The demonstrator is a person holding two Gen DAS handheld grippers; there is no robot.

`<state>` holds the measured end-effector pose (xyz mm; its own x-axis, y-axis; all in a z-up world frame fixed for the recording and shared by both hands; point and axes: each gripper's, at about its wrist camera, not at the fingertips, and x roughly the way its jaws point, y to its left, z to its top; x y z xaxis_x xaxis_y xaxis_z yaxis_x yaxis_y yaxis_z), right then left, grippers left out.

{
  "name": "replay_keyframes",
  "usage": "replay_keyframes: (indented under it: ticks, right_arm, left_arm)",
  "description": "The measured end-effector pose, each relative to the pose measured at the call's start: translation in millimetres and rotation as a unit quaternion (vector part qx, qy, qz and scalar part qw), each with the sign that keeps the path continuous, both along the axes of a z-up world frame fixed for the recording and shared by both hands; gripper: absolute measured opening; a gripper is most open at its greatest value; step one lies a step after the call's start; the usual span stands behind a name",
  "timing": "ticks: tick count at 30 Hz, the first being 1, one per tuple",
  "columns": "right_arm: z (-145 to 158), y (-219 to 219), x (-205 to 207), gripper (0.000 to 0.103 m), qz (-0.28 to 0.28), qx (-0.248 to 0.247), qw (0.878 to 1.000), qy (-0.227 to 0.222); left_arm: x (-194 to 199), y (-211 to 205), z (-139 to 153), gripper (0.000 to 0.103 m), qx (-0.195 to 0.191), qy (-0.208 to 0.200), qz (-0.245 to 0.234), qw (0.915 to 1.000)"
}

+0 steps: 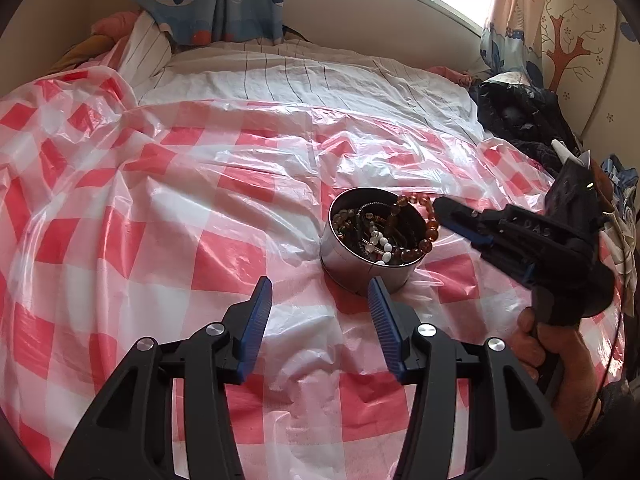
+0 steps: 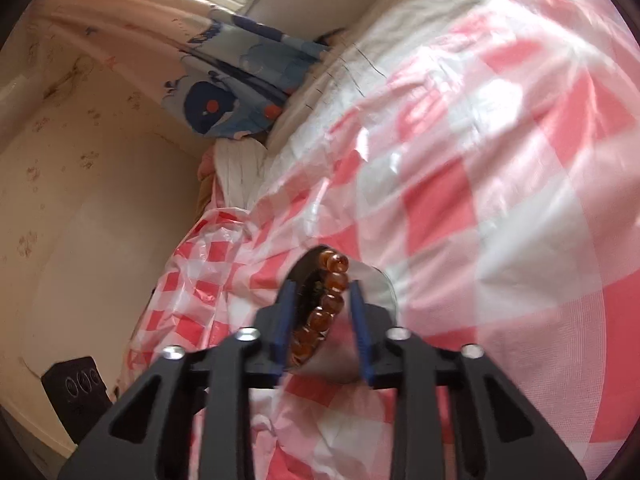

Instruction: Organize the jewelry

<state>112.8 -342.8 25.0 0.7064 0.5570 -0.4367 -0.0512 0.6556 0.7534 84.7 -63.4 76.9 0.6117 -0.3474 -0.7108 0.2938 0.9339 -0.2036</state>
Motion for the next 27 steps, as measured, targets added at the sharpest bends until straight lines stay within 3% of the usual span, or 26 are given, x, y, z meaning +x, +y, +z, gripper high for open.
replay_keyframes:
  ticks: [3, 5, 6, 9, 10, 12, 15, 18, 21, 24, 27]
  right_arm:
    - [25, 27, 0, 0.021, 0.051, -0.031, 0.997, -0.047]
    - [28, 49, 2, 0.021, 0.093, -0.052, 0.993, -0.050]
    - [26, 56, 4, 0.027, 0.107, -0.056, 0.992, -0.043]
    - [20, 57, 0, 0.033, 0.095, -0.053, 0.993, -0.040]
    - [23, 50, -5, 0.034, 0.072, -0.051, 0.995, -0.048]
    - [29, 24, -16, 0.048, 0.005, -0.050, 0.997, -0.058]
    - [18, -2, -12, 0.049, -0.040, -0.044, 0.998, -0.015]
    - [-11, -8, -1, 0.049, -0.024, 0.014, 0.999, 0.027]
    - [-3, 4, 0, 0.049, -0.004, -0.001, 1.000, 0.002]
    - [19, 27, -1, 0.049, 0.027, -0.046, 0.998, -0.037]
    - [16, 47, 5, 0.051, 0.070, -0.056, 0.995, -0.030]
  left_arm:
    - [-1, -3, -1, 0.047, 0.002, -0.001, -0.004, 1.0000]
    - [-1, -3, -1, 0.047, 0.003, 0.000, -0.006, 1.0000]
    - [-1, -3, -2, 0.047, 0.004, 0.000, -0.005, 1.0000]
    - [0, -1, -2, 0.048, 0.003, 0.001, -0.002, 1.0000]
    - [-1, -1, -1, 0.049, 0.002, 0.001, -0.001, 1.0000]
    - [-1, 0, 0, 0.050, 0.001, 0.000, 0.000, 1.0000]
    - [-2, -1, 0, 0.050, 0.001, -0.001, -0.003, 1.0000]
    - [-2, -3, -1, 0.050, 0.003, 0.001, -0.004, 1.0000]
    - [-1, -2, -2, 0.050, 0.002, 0.001, -0.004, 1.0000]
    - [-1, -4, -3, 0.051, 0.003, 0.002, -0.007, 1.0000]
    - [-2, -6, -4, 0.051, 0.004, 0.003, -0.009, 0.9999]
